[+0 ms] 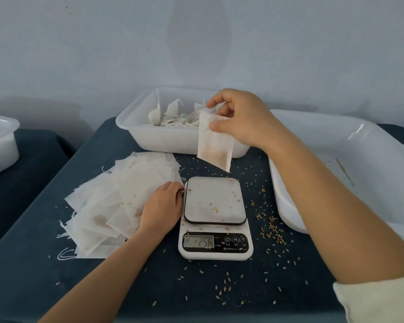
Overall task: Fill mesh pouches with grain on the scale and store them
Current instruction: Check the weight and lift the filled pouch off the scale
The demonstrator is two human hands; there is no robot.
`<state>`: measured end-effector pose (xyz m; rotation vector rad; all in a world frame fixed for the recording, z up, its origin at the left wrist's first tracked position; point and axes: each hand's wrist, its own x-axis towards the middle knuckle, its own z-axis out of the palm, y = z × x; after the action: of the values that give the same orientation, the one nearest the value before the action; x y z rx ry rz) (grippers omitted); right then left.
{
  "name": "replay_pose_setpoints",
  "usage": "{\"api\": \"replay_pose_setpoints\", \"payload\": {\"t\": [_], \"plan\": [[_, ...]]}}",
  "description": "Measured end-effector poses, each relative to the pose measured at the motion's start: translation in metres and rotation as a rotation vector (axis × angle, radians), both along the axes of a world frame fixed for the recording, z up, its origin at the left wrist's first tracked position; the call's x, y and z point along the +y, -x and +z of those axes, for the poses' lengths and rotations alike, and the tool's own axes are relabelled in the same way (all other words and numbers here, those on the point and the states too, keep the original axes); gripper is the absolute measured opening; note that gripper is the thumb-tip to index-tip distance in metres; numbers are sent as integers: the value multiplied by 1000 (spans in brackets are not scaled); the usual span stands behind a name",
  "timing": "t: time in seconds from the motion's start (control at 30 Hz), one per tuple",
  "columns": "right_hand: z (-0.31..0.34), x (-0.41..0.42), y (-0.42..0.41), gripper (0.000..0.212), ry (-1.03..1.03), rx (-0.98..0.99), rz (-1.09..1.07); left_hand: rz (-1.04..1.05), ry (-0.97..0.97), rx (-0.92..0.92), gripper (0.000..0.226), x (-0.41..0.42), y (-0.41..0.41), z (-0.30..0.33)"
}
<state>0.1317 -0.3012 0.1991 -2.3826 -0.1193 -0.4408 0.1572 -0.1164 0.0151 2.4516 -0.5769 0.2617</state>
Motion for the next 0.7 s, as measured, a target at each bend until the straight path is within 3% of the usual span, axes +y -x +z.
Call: {"api": "replay_pose_setpoints", "payload": {"t": [0.07, 0.4, 0.53, 0.63, 0.7], "plan": [[10, -6, -10, 33, 58, 17, -10, 1, 1, 0, 16, 0, 0, 0], [32, -35, -96, 5, 129, 71, -104, -5, 18, -14, 15, 0, -1, -1], [17, -43, -141, 11, -306, 139, -161, -22, 45, -14, 12, 0, -2, -2], [-1, -39, -178, 40, -690, 188, -204, -30, 69, 5, 12, 1, -3, -3], [-14, -35, -199, 52, -840, 180, -191, -30, 89, 12, 12, 0, -4, -3]]}}
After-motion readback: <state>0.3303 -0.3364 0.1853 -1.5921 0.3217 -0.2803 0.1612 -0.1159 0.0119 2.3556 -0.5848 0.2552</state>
